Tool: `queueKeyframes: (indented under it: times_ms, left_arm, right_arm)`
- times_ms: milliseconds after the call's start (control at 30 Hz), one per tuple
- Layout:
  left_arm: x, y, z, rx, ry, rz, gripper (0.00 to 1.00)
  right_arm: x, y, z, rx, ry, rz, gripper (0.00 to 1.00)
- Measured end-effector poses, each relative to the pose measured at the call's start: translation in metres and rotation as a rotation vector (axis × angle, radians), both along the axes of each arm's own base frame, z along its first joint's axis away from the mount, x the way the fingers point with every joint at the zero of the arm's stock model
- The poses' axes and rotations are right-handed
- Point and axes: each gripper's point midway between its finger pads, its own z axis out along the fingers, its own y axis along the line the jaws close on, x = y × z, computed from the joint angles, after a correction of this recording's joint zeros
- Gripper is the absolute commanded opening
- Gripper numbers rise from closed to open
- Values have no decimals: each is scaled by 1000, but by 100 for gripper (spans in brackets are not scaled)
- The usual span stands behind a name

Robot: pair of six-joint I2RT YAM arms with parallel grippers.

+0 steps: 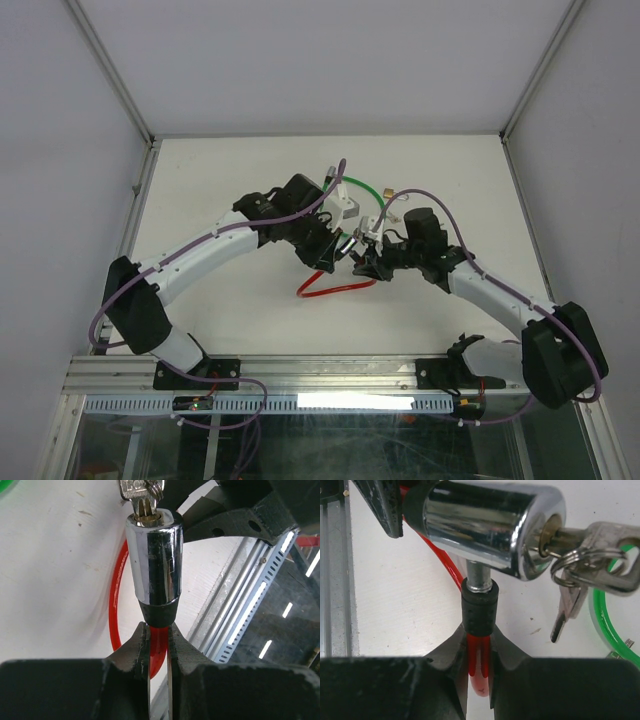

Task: Lock with the key
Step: Lock the lock.

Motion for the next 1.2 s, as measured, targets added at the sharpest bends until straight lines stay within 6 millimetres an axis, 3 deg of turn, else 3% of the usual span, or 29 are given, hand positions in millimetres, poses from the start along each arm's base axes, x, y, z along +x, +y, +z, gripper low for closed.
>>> queueKeyframes:
  times_ms: [1033,1200]
  left_arm:
    - [-2,-2,-4,-39,172,-34,0]
    - [3,-2,-2,-58,186,-18,0]
  right_arm:
    - [-3,-2,0,-4,-23,-10,0]
    - [8,-5,4,-28,-79,-60,0]
